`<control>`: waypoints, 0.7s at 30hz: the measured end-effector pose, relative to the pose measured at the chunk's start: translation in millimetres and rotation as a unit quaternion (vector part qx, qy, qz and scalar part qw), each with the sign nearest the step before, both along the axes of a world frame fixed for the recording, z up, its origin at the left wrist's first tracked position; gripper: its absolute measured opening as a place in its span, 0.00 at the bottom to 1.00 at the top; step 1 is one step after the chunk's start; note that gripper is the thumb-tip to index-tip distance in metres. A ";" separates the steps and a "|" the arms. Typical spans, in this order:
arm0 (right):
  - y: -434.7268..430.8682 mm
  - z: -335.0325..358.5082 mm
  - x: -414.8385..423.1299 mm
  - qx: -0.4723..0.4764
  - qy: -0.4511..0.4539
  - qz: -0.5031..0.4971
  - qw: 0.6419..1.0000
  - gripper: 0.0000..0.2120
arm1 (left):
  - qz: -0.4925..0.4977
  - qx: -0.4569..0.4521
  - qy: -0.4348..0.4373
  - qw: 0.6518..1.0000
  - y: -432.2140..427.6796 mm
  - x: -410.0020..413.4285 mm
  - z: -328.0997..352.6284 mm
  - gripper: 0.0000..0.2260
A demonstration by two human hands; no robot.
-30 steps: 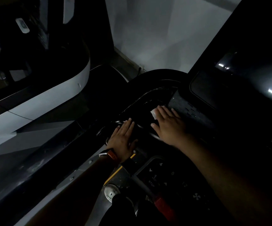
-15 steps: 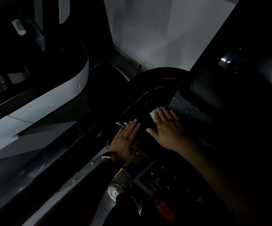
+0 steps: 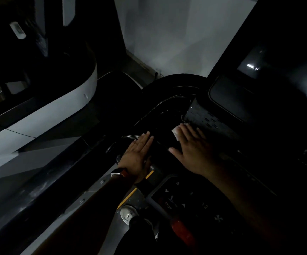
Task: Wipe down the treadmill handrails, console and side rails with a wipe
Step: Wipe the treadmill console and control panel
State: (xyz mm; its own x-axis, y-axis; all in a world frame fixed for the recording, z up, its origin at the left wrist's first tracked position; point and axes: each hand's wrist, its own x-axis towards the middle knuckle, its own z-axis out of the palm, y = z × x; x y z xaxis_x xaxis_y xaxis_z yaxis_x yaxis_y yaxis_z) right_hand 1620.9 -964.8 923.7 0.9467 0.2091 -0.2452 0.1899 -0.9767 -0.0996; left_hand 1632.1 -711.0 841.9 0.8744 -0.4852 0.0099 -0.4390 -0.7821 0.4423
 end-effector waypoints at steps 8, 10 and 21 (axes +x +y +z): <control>-26.8 -10.5 -47.9 0.069 -0.050 -0.064 0.994 0.48 | 0.000 -0.011 -0.006 1.000 0.8 0.0 -2.4 0.33; -6.1 -8.7 -31.5 0.078 -0.034 -0.029 0.996 0.49 | 0.004 -0.005 -0.011 1.000 0.3 0.0 -1.6 0.33; -51.5 -21.9 -73.3 0.118 -0.116 -0.018 0.986 0.37 | 0.010 -0.005 -0.010 1.000 1.4 0.5 -4.2 0.32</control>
